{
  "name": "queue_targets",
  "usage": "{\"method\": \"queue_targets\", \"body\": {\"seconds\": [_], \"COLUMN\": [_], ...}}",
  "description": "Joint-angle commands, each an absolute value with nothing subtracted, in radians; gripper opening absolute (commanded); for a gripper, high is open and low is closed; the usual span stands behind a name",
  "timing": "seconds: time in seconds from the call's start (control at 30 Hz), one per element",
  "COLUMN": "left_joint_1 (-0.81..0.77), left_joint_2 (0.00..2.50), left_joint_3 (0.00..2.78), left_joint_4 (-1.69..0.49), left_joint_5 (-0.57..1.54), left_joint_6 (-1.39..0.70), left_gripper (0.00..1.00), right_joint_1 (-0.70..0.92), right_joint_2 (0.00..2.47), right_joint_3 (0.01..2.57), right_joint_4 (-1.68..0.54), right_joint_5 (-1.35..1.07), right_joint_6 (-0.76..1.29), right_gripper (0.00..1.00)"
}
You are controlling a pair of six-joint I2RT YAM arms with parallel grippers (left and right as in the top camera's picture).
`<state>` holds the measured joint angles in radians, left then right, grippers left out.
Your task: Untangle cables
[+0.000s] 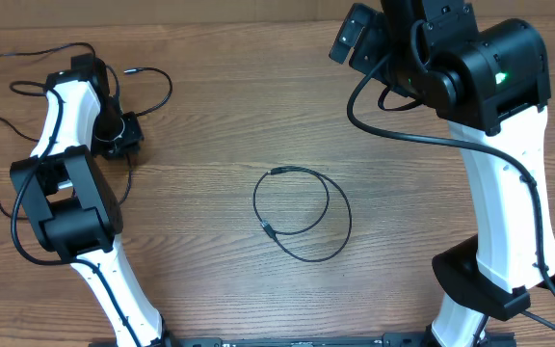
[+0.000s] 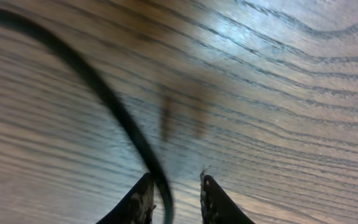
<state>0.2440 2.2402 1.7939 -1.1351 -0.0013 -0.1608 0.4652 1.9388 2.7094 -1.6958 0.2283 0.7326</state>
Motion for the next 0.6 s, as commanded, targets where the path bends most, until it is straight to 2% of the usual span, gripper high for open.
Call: {"method": "queue_targets", "body": {"seconds": [0.0, 0.13, 0.33, 0.57], "left_joint_1": [0.242, 0.242, 0.244, 0.244], "left_joint_2": [2.258, 2.258, 2.258, 2.258], "left_joint_3": [1.802, 1.802, 1.802, 1.802], "left_joint_4": [-1.143, -1.178, -1.231, -1.293], "left_joint_5": [0.045, 0.044, 0.041, -0.015], "left_joint_6": [-0.153, -0.154, -0.161, -0.234], "left_gripper": [0.18, 0.11, 0.06, 0.06], "right_joint_1": [0.464, 0.464, 0.464, 0.464], "right_joint_2": [1.936, 1.936, 1.936, 1.936], "right_joint_3": [2.708, 2.708, 2.708, 2.708], "right_joint_4": [-1.693, -1.693, -1.693, -1.694], "right_joint_5": [0.242, 0.242, 0.242, 0.242], "right_joint_6": [0.728, 0.728, 0.728, 0.728], "right_gripper": [1.00, 1.00, 1.00, 1.00]}}
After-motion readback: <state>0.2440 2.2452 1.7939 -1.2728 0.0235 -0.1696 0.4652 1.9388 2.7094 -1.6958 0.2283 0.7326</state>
